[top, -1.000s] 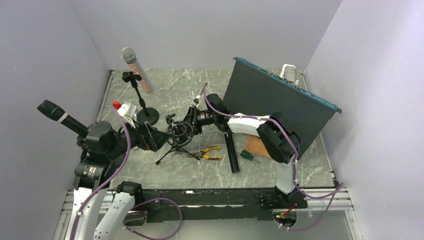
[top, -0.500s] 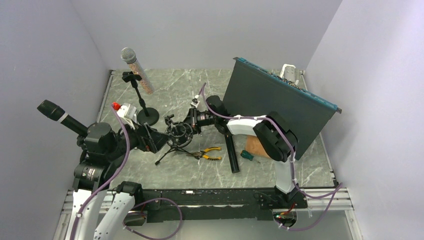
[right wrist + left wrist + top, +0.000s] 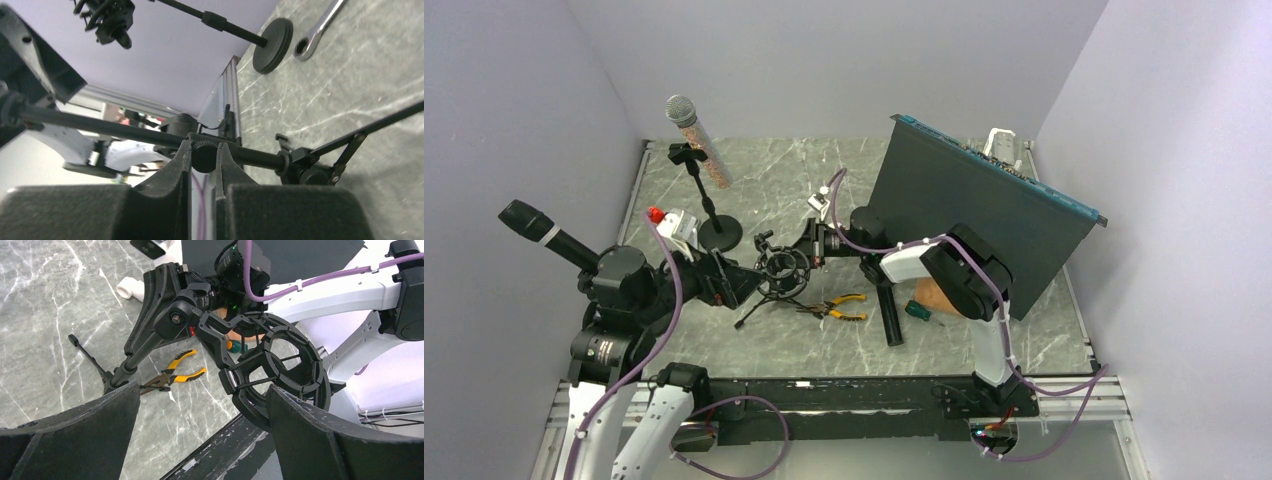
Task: Remove the microphone from the stand
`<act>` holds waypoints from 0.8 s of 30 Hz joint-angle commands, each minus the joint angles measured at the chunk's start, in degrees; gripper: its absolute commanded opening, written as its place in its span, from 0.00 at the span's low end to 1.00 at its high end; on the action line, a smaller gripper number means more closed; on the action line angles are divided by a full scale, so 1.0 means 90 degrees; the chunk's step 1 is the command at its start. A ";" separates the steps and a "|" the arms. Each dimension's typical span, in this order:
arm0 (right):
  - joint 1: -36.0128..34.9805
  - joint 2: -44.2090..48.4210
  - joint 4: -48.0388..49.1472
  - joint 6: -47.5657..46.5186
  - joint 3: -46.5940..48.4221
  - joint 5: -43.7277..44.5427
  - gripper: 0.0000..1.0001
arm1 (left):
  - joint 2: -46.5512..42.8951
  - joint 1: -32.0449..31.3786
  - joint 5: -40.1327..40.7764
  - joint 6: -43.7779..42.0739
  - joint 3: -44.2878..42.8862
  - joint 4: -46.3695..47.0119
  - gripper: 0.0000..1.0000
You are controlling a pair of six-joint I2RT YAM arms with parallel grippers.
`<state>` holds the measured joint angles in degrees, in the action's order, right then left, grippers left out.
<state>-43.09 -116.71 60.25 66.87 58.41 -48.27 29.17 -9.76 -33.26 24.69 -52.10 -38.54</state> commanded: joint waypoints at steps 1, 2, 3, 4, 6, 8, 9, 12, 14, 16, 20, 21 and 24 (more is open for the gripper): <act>-0.0037 -0.0255 0.1236 -0.1581 -0.0060 -0.0125 0.00 | -0.0052 -0.0003 0.0268 -0.0204 0.0095 -0.0394 0.98; -0.0038 -0.0298 0.1116 -0.1797 0.0003 -0.0138 0.00 | -0.0064 -0.0006 0.0283 -0.0206 0.0082 -0.0420 0.98; -0.0054 -0.0331 0.1067 -0.2002 0.0042 -0.0152 0.00 | -0.0072 -0.0004 0.0305 -0.0234 0.0053 -0.0452 0.98; -0.0051 -0.0321 0.1054 -0.2129 0.0053 -0.0136 0.00 | -0.0082 -0.0005 0.0342 -0.0255 0.0018 -0.0500 0.98; -0.0041 -0.0268 0.1045 -0.2325 -0.0001 -0.0074 0.00 | -0.0122 -0.0003 0.0420 -0.0286 -0.0058 -0.0597 0.98; -0.0002 -0.0260 0.0927 -0.2501 0.0007 -0.0029 0.00 | -0.0151 -0.0004 0.0491 -0.0278 -0.0115 -0.0640 0.98; 0.0027 -0.0285 0.0909 -0.2554 0.0026 -0.0037 0.00 | -0.0161 -0.0005 0.0500 -0.0266 -0.0137 -0.0623 0.99; 0.0084 -0.0389 0.0926 -0.2619 0.0062 -0.0081 0.00 | -0.0136 -0.0003 0.0475 -0.0174 -0.0225 -0.0562 1.00; 0.0091 -0.0325 0.0746 -0.2814 0.0025 -0.0029 0.00 | -0.0114 0.0000 0.0409 -0.0025 -0.0312 -0.0475 0.99; 0.0088 -0.0243 0.0536 -0.2939 -0.0012 0.0007 0.00 | -0.0078 -0.0003 0.0217 0.0127 -0.0445 -0.0306 1.00; 0.0149 0.0221 0.0329 -0.2814 -0.0323 0.0323 0.16 | 0.0136 0.0000 0.0326 0.0226 -0.1108 -0.0452 0.99; 0.0171 0.0433 0.0097 -0.2815 -0.0425 0.0527 0.21 | 0.0187 -0.0003 0.0387 0.0267 -0.1256 -0.0492 1.00; 0.0207 0.1052 -0.1191 -0.2993 -0.0466 0.1025 0.33 | 0.0332 0.0000 0.0671 0.0589 -0.1488 -0.0487 0.99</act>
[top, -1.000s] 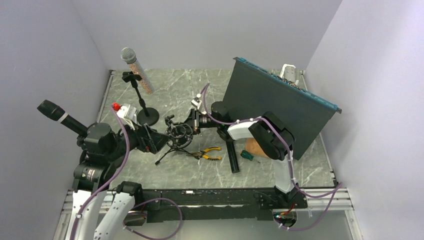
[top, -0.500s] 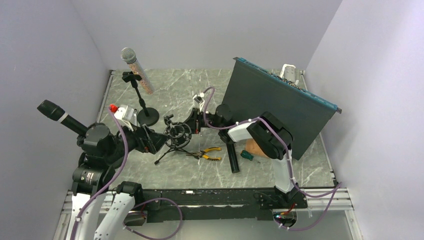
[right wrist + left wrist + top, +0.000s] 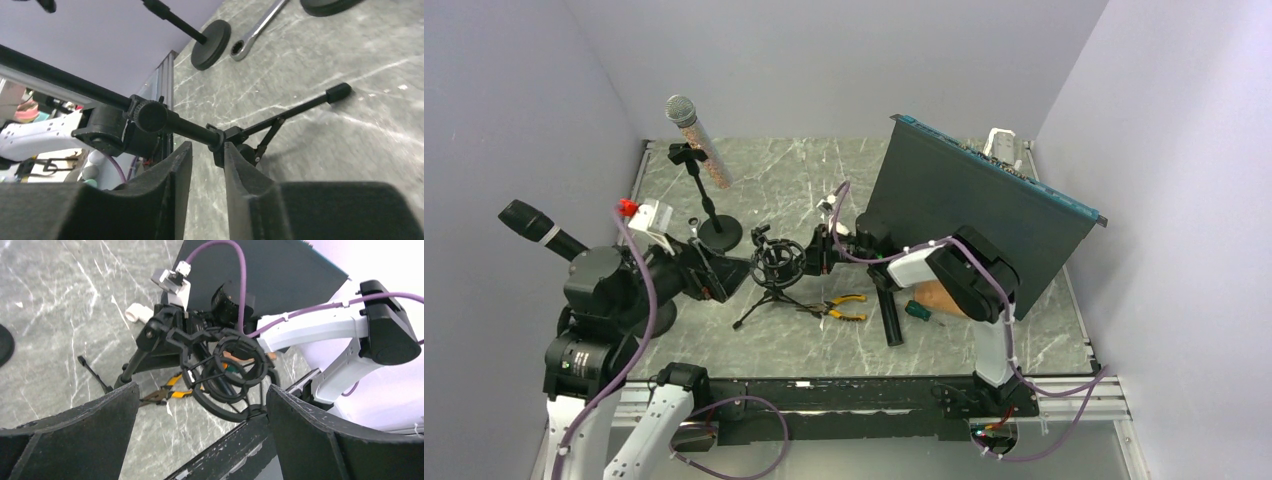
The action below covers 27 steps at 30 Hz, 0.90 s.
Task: Remove the microphone from the stand
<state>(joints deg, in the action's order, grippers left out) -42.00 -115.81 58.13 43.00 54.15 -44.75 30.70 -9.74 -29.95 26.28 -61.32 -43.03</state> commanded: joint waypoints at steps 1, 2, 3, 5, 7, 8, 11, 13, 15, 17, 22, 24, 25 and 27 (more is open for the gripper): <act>0.0091 0.1139 -0.1524 -0.0458 0.0038 0.0866 0.38 | 0.0265 -0.0003 0.0365 0.0555 -0.0481 0.0028 0.99; 0.0087 0.1297 -0.1965 -0.0550 0.0062 0.0970 0.40 | 0.0354 -0.0002 0.0364 0.0676 -0.0497 0.0047 0.99; 0.0095 0.1444 -0.2259 -0.0589 0.0068 0.1032 0.42 | 0.0426 -0.0002 0.0327 0.0755 -0.0484 0.0108 0.99; 0.0115 0.1715 -0.2826 -0.0638 0.0031 0.1202 0.47 | 0.0552 -0.0002 0.0302 0.0924 -0.0383 0.0363 0.99; 0.0116 0.2012 -0.3225 -0.0698 -0.0018 0.1374 0.52 | 0.0692 0.0003 0.0392 0.1049 -0.0335 0.0522 0.99; 0.0108 0.2110 -0.3390 -0.0710 -0.0037 0.1424 0.54 | 0.0774 -0.0003 0.0470 0.1065 -0.0349 0.0569 0.99; 0.0126 0.2302 -0.3570 -0.0651 -0.0168 0.1417 0.61 | 0.1023 0.0000 0.0735 0.1036 -0.0400 0.0686 0.99; 0.0123 0.2351 -0.3437 -0.0566 -0.0317 0.1287 0.67 | 0.1193 -0.0002 0.0787 0.0985 -0.0425 0.0733 0.98; 0.0128 0.2377 -0.3268 -0.0477 -0.0478 0.1225 0.69 | 0.1356 -0.0002 0.0927 0.0920 -0.0415 0.0747 0.96; 0.0125 0.2423 -0.3188 -0.0423 -0.0605 0.1220 0.70 | 0.1444 -0.0001 0.1086 0.0845 -0.0398 0.0719 0.96; 0.0120 0.2492 -0.2986 -0.0267 -0.0820 0.1179 0.70 | 0.1469 -0.0002 0.1045 0.0770 0.0116 0.0976 0.95; 0.0125 0.2473 -0.2950 -0.0231 -0.0838 0.1152 0.70 | 0.1454 -0.0001 0.1148 0.0734 0.0483 0.1103 0.94; 0.0119 0.2468 -0.2930 -0.0207 -0.0839 0.1133 0.70 | 0.1453 0.0001 0.1209 0.0707 0.0662 0.1189 0.94; 0.0131 0.2467 -0.2866 -0.0154 -0.0866 0.1111 0.70 | 0.1466 -0.0001 0.1276 0.0652 0.1034 0.1344 0.93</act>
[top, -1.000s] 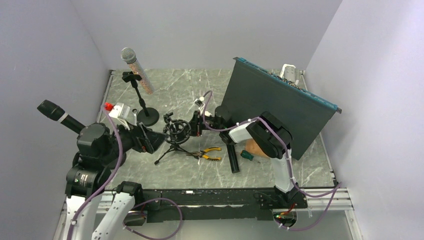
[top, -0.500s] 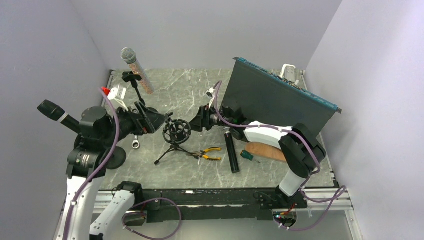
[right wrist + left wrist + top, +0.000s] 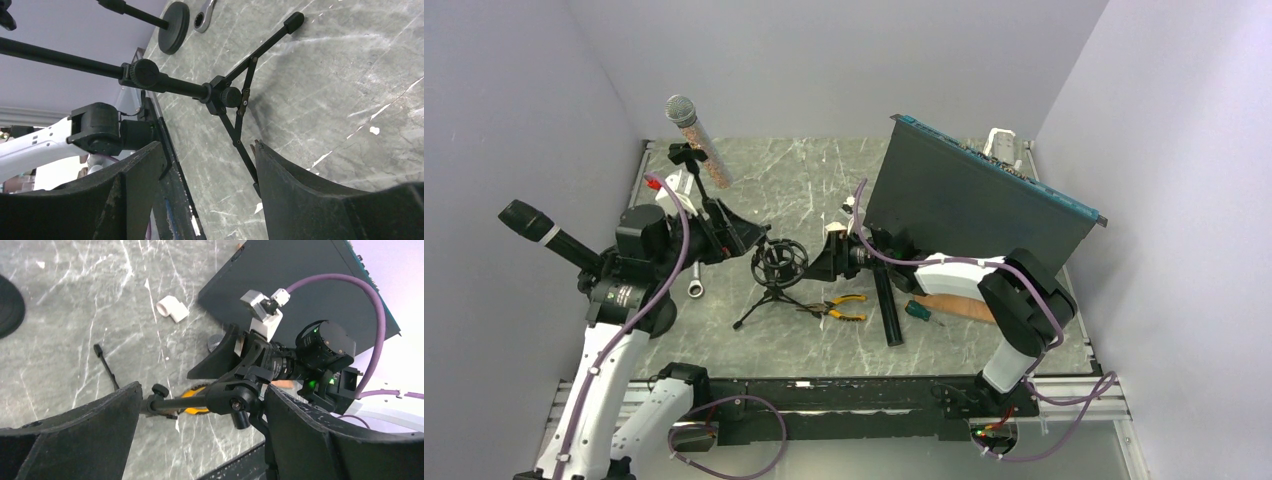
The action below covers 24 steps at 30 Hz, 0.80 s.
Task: Remove the microphone from the stand
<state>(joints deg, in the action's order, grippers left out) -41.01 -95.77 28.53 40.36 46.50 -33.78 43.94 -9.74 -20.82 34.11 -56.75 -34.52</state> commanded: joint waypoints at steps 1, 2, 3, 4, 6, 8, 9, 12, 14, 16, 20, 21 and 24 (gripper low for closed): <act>0.0013 0.0245 0.0440 0.0160 -0.0032 -0.0106 0.70 | 0.0008 -0.0002 0.0271 -0.0250 0.0664 0.0434 0.92; 0.0016 0.0249 0.0450 0.0165 -0.0039 -0.0104 0.70 | 0.0002 -0.0002 0.0271 -0.0292 0.0788 0.0457 0.92; 0.0016 0.0259 0.0444 0.0174 -0.0048 -0.0104 0.70 | -0.0028 -0.0002 0.0304 -0.0323 0.0920 0.0503 0.91; 0.0016 0.0260 0.0443 0.0174 -0.0052 -0.0104 0.70 | -0.0079 -0.0002 0.0318 -0.0334 0.1061 0.0557 0.90; 0.0019 0.0257 0.0463 0.0172 -0.0076 -0.0109 0.71 | -0.0210 -0.0002 0.0298 -0.0295 0.1355 0.0678 0.89; 0.0015 0.0206 0.0555 0.0237 -0.0069 -0.0149 0.71 | -0.0337 -0.0001 0.0227 -0.0223 0.1648 0.0787 0.89; 0.0017 0.0147 0.0573 0.0292 -0.0039 -0.0161 0.71 | -0.0394 -0.0002 0.0197 -0.0196 0.1793 0.0800 0.89; 0.0016 -0.0108 0.0123 0.0527 0.0371 -0.0168 0.74 | -0.0577 -0.0002 0.0214 -0.0192 0.2005 0.0737 0.88; 0.0016 -0.0320 0.0230 0.0875 0.0594 -0.0284 0.76 | -0.0682 -0.0002 0.0311 -0.0264 0.2045 0.0614 0.88; 0.0018 -0.0525 0.0490 0.1356 0.0846 -0.0498 0.78 | -0.0747 -0.0005 0.0425 -0.0356 0.2039 0.0492 0.89; 0.0016 -0.1087 0.0425 0.2368 0.1513 -0.0915 0.75 | -0.0750 -0.0002 0.0431 -0.0423 0.1991 0.0385 0.90; 0.0006 -0.1201 0.0570 0.2656 0.1591 -0.1042 0.74 | -0.0755 -0.0003 0.0401 -0.0416 0.1982 0.0395 0.90; -0.0022 -0.1450 0.0903 0.3321 0.1797 -0.1355 0.70 | -0.0766 -0.0002 0.0330 -0.0410 0.1948 0.0437 0.91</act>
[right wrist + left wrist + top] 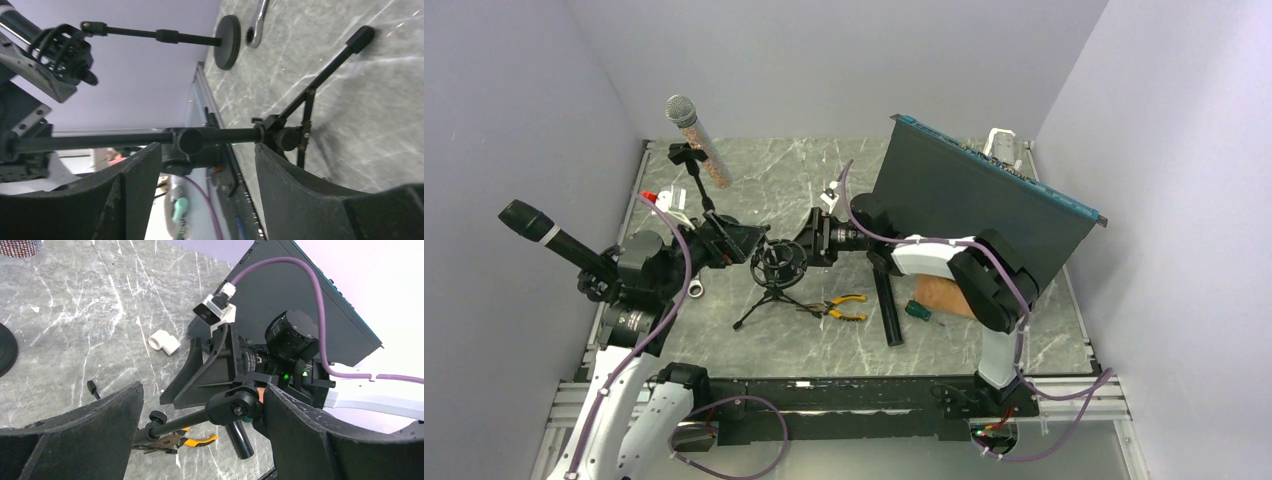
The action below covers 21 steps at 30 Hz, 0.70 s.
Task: Remove the microphone from the stand
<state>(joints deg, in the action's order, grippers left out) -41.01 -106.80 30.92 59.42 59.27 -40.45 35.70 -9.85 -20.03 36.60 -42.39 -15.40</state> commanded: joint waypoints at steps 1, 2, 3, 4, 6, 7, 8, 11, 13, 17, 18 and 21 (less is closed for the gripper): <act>-0.0030 -0.0308 0.0642 0.1363 0.0465 -0.0706 0.68 | 0.0151 0.0010 0.0227 -0.0688 0.0334 -0.1693 0.91; -0.0040 -0.0412 0.0667 0.1505 0.0551 -0.0801 0.66 | 0.0151 0.0010 0.0224 -0.0701 0.0311 -0.1700 0.91; -0.0056 -0.0494 0.0791 0.1658 0.0599 -0.0871 0.64 | 0.0154 0.0010 0.0224 -0.0698 0.0298 -0.1700 0.91; -0.0082 -0.0563 0.0898 0.1795 0.0635 -0.0930 0.62 | 0.0149 0.0010 0.0214 -0.0698 0.0289 -0.1700 0.91; -0.0130 -0.0698 0.1094 0.2012 0.0682 -0.1013 0.59 | 0.0144 0.0010 0.0195 -0.0693 0.0281 -0.1701 0.91; -0.0158 -0.0730 0.1131 0.2046 0.0723 -0.1038 0.58 | 0.0136 0.0010 0.0181 -0.0690 0.0277 -0.1698 0.91; -0.0180 -0.0767 0.1149 0.2062 0.0763 -0.1058 0.57 | 0.0129 0.0010 0.0171 -0.0688 0.0277 -0.1702 0.91; -0.0216 -0.0873 0.1305 0.2175 0.0817 -0.1122 0.52 | 0.0112 0.0011 0.0177 -0.0662 0.0286 -0.1704 0.91; -0.0233 -0.0936 0.1502 0.2294 0.0807 -0.1165 0.48 | 0.0105 0.0008 0.0156 -0.0654 0.0296 -0.1698 0.91; -0.0255 -0.0972 0.1529 0.2265 0.0816 -0.1215 0.42 | 0.0105 0.0010 0.0144 -0.0667 0.0278 -0.1716 0.91; -0.0264 -0.0972 0.1540 0.2258 0.0826 -0.1232 0.41 | 0.0103 0.0016 0.0144 -0.0668 0.0268 -0.1720 0.91; -0.0270 -0.0984 0.1591 0.2210 0.0783 -0.1243 0.38 | 0.0101 0.0013 0.0137 -0.0670 0.0272 -0.1708 0.91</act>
<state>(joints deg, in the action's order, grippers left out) -43.20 -115.61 40.91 78.46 64.58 -50.04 35.46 -9.85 -20.03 36.21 -42.50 -15.79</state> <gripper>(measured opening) 0.408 0.915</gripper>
